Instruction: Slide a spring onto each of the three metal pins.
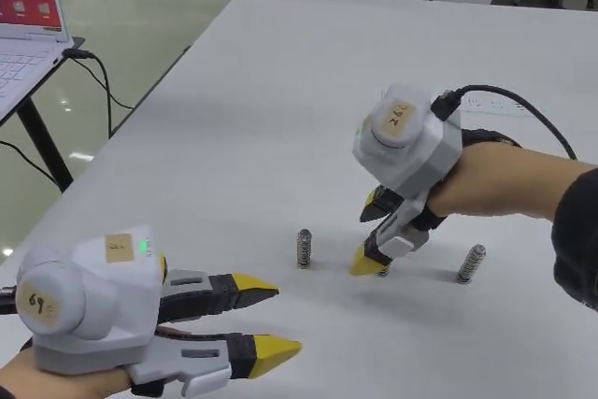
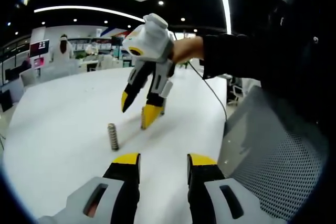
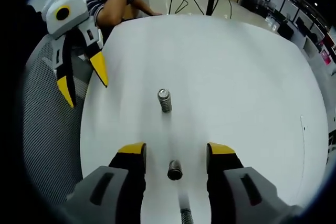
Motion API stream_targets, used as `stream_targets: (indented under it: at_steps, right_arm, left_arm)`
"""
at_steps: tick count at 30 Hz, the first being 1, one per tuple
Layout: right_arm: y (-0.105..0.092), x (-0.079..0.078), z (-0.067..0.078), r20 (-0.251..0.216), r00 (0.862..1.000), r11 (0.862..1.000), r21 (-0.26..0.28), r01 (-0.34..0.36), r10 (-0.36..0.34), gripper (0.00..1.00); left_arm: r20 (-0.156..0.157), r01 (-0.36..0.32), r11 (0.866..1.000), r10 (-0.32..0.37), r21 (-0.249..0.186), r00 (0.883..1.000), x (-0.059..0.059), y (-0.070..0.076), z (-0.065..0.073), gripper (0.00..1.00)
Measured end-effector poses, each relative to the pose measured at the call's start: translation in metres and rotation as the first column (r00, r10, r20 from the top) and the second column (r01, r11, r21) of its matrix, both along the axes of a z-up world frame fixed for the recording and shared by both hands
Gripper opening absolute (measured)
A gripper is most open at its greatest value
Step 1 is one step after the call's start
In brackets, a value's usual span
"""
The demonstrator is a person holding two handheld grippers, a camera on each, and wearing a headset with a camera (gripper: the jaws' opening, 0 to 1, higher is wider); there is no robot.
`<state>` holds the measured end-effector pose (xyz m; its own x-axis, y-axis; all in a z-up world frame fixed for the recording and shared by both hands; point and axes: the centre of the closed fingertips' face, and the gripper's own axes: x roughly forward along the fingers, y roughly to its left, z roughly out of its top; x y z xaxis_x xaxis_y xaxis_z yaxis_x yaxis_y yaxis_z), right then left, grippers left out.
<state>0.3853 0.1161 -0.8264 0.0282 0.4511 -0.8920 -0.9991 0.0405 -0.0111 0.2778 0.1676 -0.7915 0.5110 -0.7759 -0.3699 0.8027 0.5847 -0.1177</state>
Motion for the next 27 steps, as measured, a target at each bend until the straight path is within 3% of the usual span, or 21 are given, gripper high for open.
stream_targets:
  at_steps: [14, 23, 27]
  right_arm:
    - [-0.033, 0.008, 0.013, 0.045, 0.993, 0.990, 0.089, 0.109, -0.113, 0.54]
    - [-0.056, 0.008, 0.022, 0.061, 0.975, 0.965, 0.171, 0.199, -0.212, 0.57]
    - [-0.066, 0.009, 0.025, 0.064, 0.961, 0.944, 0.216, 0.250, -0.269, 0.59]
  left_arm:
    - [0.003, -0.013, 1.000, 0.013, 0.000, 1.000, 0.002, 0.001, 0.001, 0.32]
    - [0.006, -0.023, 1.000, 0.023, -0.003, 1.000, 0.004, 0.003, 0.003, 0.34]
    - [0.007, -0.030, 1.000, 0.030, -0.006, 1.000, 0.006, 0.003, 0.004, 0.35]
